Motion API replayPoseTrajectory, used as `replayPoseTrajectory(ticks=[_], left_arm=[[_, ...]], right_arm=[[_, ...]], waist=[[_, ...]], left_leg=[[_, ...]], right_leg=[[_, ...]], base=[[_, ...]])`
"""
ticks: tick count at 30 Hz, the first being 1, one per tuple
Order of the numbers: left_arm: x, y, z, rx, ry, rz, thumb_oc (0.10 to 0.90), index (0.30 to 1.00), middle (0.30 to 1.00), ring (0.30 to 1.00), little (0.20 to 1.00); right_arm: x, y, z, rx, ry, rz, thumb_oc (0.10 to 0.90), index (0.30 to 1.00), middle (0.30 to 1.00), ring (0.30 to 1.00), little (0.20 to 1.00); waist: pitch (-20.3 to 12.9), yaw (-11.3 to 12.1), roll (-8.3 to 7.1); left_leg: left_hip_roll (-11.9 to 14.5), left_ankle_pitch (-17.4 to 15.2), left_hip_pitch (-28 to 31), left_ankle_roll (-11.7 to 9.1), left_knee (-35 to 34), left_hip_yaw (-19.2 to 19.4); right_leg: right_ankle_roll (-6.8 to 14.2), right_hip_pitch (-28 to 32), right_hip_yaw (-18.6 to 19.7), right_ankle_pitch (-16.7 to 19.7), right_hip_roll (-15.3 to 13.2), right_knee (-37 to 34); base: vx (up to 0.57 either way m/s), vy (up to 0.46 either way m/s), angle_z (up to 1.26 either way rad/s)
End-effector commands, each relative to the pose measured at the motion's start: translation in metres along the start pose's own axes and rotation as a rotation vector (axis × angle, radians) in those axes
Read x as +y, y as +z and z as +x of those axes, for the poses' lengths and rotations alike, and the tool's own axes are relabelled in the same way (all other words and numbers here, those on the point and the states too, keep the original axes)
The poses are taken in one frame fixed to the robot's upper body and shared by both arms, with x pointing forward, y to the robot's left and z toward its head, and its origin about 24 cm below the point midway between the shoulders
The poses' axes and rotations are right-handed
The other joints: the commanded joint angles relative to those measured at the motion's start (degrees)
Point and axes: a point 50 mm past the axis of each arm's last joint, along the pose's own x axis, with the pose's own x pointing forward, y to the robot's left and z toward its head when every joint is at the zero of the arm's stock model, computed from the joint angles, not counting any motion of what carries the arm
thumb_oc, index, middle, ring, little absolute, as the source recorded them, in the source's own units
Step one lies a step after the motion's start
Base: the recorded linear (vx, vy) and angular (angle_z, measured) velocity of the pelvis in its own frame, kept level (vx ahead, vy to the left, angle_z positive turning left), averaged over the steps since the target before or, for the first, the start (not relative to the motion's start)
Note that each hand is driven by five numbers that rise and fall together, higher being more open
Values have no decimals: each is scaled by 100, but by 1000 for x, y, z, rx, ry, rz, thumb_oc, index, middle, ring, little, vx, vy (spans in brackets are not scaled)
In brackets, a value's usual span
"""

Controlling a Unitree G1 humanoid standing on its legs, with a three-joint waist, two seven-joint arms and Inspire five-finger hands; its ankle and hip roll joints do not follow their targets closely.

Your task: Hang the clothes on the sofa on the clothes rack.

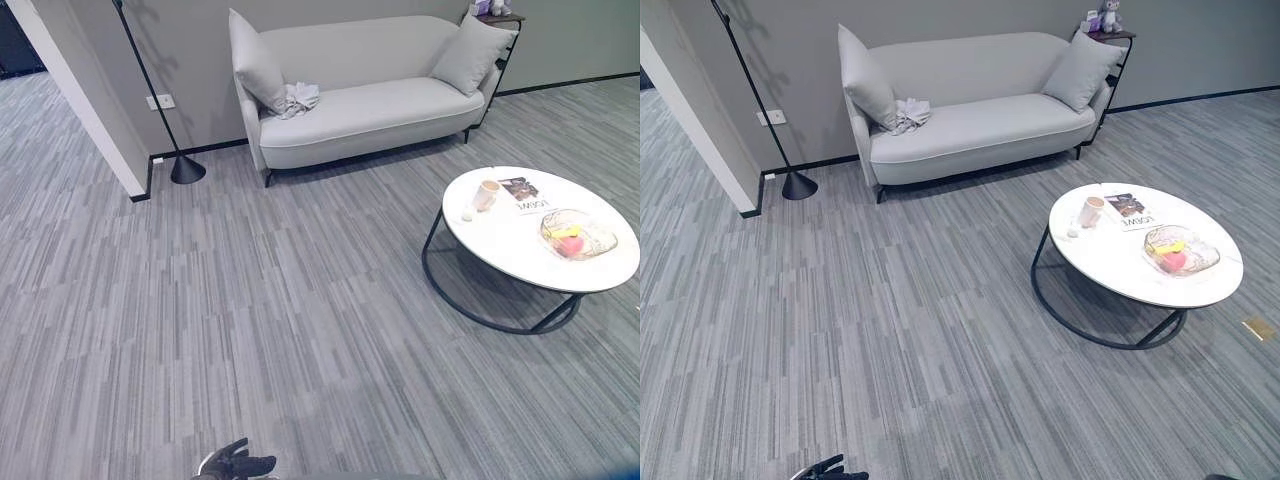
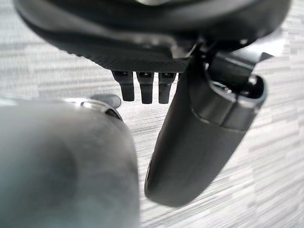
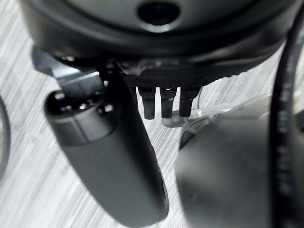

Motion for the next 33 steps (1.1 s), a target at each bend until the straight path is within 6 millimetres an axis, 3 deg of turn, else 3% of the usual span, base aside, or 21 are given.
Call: replayPoseTrajectory(ticks=[1,7,14,21,22,33], left_arm=[[-19,-6,1,39,-36,-9,800,900,900,900,900],[-8,-14,-1,61,-11,-3,800,900,900,900,900],[-10,-27,-4,116,-45,152,800,900,900,900,900],[-10,-27,-3,135,-68,346,800,900,900,900,900],[-12,-27,-3,141,-77,361,800,900,900,900,900],[-17,-15,0,115,-97,518,800,900,900,900,900]], right_arm=[[18,-9,1,46,39,-11,800,900,900,900,900],[24,-6,2,38,67,-88,800,900,900,900,900],[38,8,3,-12,112,-281,800,900,900,900,900],[46,16,3,-30,130,-415,800,900,900,900,900],[47,17,3,-32,131,-427,800,900,900,900,900],[45,22,3,-29,123,-444,800,900,900,900,900]], waist=[[58,102,-265],[-31,202,-243],[-63,165,-231],[-57,7,-195],[-50,-11,-192],[43,-177,-94]], left_leg=[[-507,-71,-321,75,-417,-360],[-496,-59,-275,49,-417,-442],[-533,-128,-177,84,-417,-495],[-625,-228,-36,151,-417,-545],[-657,-121,-81,201,-417,-476],[-912,-334,178,414,-417,-509]], right_leg=[[281,20,155,-8,-325,31],[248,116,77,-74,-300,31],[201,211,111,-83,-310,31],[207,277,204,-69,-371,68],[164,226,129,26,-409,71],[259,178,232,-48,-757,646]], base=[[3,-32,18],[9,-22,12],[14,8,7],[25,27,3],[-46,37,5],[43,70,0]])
